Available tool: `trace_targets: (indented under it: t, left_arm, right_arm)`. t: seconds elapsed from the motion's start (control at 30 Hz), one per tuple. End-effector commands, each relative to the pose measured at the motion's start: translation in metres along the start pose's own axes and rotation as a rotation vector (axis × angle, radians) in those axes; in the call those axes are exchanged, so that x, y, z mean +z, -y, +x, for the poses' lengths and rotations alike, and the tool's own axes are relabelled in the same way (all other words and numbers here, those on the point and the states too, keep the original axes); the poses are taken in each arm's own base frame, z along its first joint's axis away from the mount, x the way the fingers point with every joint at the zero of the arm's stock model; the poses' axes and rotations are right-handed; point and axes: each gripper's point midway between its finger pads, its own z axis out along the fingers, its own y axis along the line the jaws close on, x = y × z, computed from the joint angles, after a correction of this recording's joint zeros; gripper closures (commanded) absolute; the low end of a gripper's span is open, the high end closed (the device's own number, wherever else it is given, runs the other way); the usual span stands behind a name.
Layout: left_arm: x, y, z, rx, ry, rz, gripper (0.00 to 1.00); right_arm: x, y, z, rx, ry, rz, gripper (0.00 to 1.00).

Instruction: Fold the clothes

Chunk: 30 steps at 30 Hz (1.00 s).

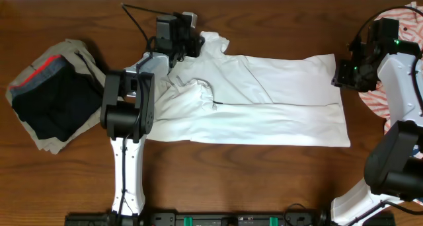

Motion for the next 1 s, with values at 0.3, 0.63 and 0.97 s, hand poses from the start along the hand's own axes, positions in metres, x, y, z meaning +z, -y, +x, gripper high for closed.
trace_targets:
  t: [0.3, 0.63, 0.97]
  left_arm:
    - [-0.063, 0.031, -0.063, -0.052, 0.069, 0.161, 0.94]
    - [-0.076, 0.041, -0.061, -0.084, 0.021, 0.157, 0.94]
    - [-0.075, 0.041, -0.052, -0.106, -0.013, 0.153, 0.94]
  right_arm:
    - [-0.007, -0.006, -0.028, -0.047, 0.12, -0.001, 0.75]
    - [0.032, -0.003, -0.079, -0.075, 0.256, -0.003, 0.59]
    - [0.115, 0.004, -0.104, -0.105, 0.287, -0.002, 0.56]
